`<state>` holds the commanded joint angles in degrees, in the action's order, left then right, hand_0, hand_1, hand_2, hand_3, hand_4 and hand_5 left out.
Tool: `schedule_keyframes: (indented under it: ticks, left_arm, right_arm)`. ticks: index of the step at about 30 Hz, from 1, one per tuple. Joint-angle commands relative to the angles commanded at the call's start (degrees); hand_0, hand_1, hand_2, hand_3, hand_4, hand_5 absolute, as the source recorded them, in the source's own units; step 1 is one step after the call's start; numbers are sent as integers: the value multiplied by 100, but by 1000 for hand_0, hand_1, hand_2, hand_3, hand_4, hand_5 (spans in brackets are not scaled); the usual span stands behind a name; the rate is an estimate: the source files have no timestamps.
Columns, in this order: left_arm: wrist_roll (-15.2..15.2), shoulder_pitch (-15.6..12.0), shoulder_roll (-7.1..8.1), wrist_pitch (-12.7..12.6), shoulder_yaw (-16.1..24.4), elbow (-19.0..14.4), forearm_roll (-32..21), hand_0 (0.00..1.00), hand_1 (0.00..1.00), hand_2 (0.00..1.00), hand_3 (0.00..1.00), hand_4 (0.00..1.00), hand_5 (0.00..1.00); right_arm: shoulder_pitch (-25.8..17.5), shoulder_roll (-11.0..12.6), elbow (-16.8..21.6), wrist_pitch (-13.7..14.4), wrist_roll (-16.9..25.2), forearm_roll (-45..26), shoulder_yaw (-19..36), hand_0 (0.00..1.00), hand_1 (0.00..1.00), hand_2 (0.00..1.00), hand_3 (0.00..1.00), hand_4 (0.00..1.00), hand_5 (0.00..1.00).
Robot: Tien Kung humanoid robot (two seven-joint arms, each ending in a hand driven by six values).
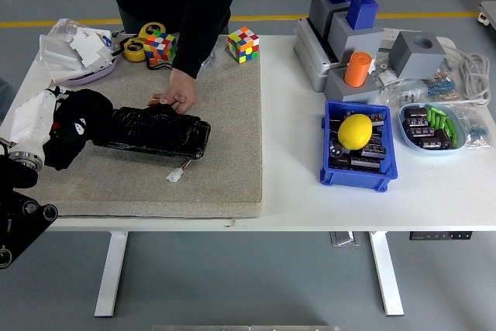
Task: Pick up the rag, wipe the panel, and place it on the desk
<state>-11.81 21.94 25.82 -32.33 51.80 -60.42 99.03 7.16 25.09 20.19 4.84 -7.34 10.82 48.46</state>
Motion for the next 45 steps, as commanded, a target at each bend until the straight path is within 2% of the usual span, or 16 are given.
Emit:
schedule_keyframes:
  ticks: [10, 24, 36, 45]
  left_arm:
    - [-17, 112, -174, -16, -363, -91, -71, 188, 110, 593, 676, 520, 2]
    - [-93, 227, -307, -11, -979, -434, -79, 188, 111, 595, 676, 521, 2]
    - [-215, 527, -307, 32, -1624, -778, -43, 189, 111, 596, 677, 522, 2]
    - [-282, 752, -371, 60, -1929, -897, -39, 189, 111, 596, 677, 523, 2]
  right_arm:
    - [10, 12, 0, -3, 12, -16, -20, 721, 628, 676, 625, 998, 623]
    - [1, 24, -7, -20, 33, -23, -13, 721, 627, 676, 626, 998, 626]
    - [37, 49, -4, -32, 30, -30, -43, 721, 627, 675, 627, 998, 627]
    - [51, 70, -8, -49, 29, -46, -68, 721, 627, 675, 627, 998, 628]
